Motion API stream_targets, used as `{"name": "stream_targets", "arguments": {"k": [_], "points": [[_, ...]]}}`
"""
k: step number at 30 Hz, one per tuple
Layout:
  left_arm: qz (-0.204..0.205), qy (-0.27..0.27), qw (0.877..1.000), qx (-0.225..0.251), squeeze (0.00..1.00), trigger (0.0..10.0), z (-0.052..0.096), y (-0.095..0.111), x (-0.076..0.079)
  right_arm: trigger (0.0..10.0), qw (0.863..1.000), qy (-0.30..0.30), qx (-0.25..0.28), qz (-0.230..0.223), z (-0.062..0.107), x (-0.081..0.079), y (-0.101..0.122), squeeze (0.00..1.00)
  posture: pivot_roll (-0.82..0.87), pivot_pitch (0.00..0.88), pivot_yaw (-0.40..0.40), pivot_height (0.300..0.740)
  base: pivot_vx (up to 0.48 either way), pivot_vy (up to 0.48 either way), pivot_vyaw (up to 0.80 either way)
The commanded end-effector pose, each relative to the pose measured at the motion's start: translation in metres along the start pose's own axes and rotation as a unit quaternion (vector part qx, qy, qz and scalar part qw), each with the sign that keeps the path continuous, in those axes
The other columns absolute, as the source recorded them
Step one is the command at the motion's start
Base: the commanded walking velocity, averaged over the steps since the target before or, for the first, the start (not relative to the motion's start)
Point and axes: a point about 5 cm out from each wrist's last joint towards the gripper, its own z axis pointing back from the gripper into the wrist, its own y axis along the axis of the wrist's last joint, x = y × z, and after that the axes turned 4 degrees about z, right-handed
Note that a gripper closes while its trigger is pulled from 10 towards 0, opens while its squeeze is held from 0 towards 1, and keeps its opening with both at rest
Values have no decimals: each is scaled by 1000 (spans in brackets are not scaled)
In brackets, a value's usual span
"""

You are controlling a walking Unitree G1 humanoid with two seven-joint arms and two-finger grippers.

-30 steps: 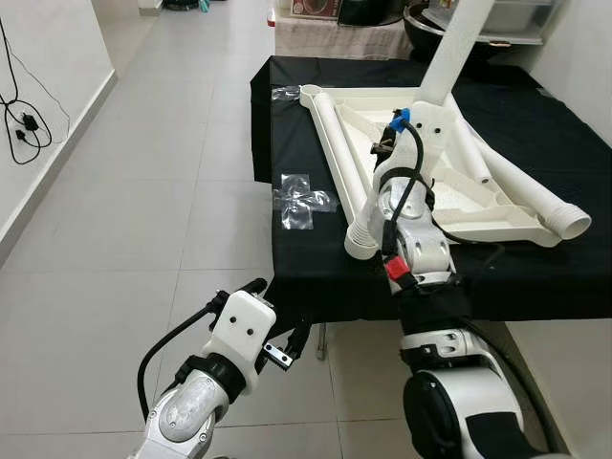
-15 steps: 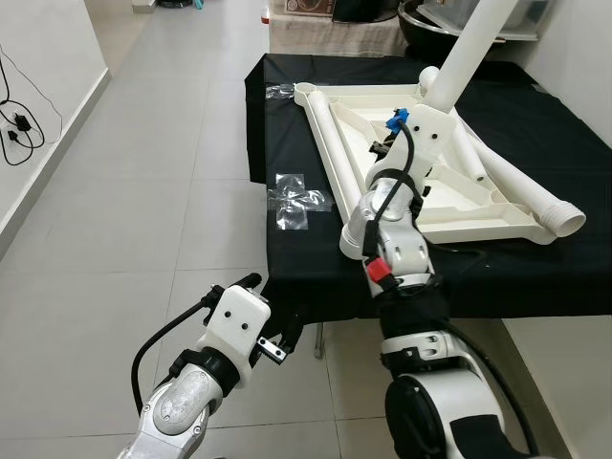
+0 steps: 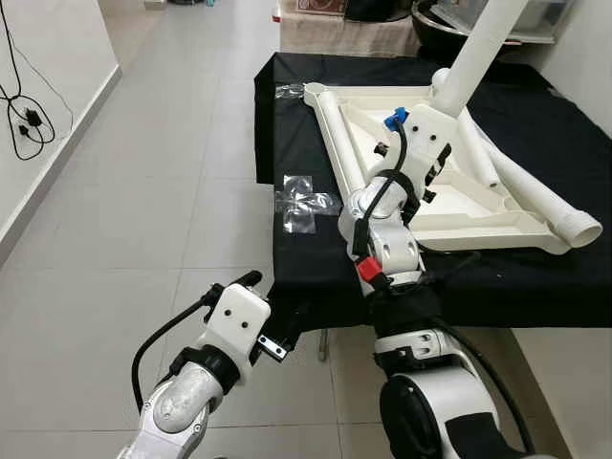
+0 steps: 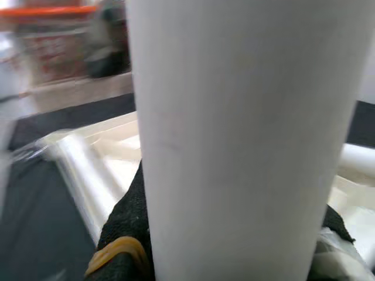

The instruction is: Building children table

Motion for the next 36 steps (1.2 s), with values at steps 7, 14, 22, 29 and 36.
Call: {"name": "stream_targets", "arguments": {"k": [7,14,22,29,36], "points": [[-4,1,1000,-9,0,10000,-1,-6,1,10000,950,295,-104,11,4,-17,-47,0,74,165,-92,740,0,0,0],[-4,2,1000,-6,0,10000,-2,-4,0,10000,896,428,-105,53,-6,-10,-52,0,72,170,-95,740,0,0,0],[-5,3,1000,-4,0,10000,-3,-2,-1,10000,840,532,-101,33,-4,-13,-45,0,73,176,-91,740,0,0,0],[-6,-1,1000,-4,0,10000,-4,-3,0,10000,854,503,-119,-50,-11,-7,-49,0,75,180,-90,740,0,0,0],[-9,-2,1000,-6,0,10000,-5,-4,-3,10000,814,570,-65,-92,5,-6,-43,0,77,185,-85,740,0,0,0]]}}
